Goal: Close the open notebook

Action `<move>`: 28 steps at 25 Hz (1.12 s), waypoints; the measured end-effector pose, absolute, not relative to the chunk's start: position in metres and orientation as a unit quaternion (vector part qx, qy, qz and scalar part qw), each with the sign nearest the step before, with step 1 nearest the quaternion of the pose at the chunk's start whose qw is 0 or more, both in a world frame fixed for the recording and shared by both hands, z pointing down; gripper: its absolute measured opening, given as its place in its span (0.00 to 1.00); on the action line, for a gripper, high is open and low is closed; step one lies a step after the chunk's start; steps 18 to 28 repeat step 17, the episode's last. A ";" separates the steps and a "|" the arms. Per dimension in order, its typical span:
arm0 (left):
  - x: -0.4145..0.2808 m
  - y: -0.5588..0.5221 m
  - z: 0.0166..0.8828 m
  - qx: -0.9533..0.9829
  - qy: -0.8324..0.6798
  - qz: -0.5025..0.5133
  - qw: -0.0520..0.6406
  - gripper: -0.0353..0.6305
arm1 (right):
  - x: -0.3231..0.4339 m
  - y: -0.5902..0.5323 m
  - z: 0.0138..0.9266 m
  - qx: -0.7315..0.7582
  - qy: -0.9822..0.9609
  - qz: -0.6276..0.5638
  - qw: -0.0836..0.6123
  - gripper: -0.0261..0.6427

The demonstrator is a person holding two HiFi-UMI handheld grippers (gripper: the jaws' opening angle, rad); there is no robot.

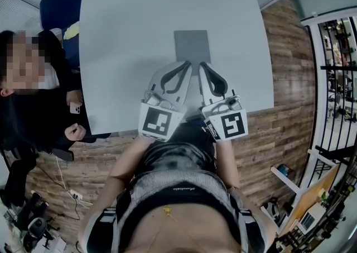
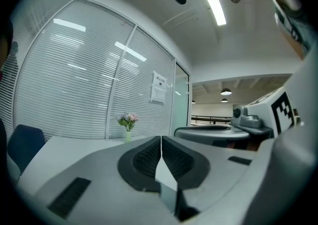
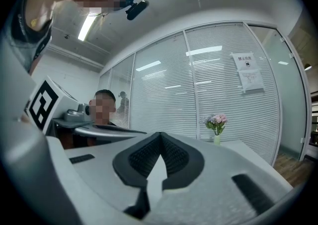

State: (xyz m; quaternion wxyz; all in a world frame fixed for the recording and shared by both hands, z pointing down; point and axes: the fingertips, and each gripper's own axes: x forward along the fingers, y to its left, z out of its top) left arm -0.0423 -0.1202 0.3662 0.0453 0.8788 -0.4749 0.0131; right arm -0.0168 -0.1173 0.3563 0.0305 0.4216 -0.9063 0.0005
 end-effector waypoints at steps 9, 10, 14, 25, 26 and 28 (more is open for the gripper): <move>-0.041 -0.118 0.367 0.879 -0.472 0.019 0.063 0.07 | -0.017 -0.117 0.359 0.421 -0.906 0.000 0.034 0.03; -0.041 -0.119 0.368 0.879 -0.472 0.020 0.064 0.07 | -0.017 -0.118 0.359 0.421 -0.906 0.001 0.034 0.03; -0.043 -0.124 0.374 0.878 -0.477 0.012 0.045 0.07 | -0.017 -0.122 0.361 0.422 -0.906 0.001 0.037 0.03; -0.044 -0.125 0.374 0.878 -0.474 0.020 0.060 0.07 | -0.019 -0.124 0.364 0.422 -0.906 0.001 0.039 0.03; -0.044 -0.125 0.374 0.878 -0.474 0.020 0.060 0.07 | -0.019 -0.124 0.364 0.422 -0.906 0.001 0.039 0.03; -0.044 -0.125 0.374 0.878 -0.474 0.020 0.060 0.07 | -0.019 -0.124 0.364 0.422 -0.906 0.001 0.039 0.03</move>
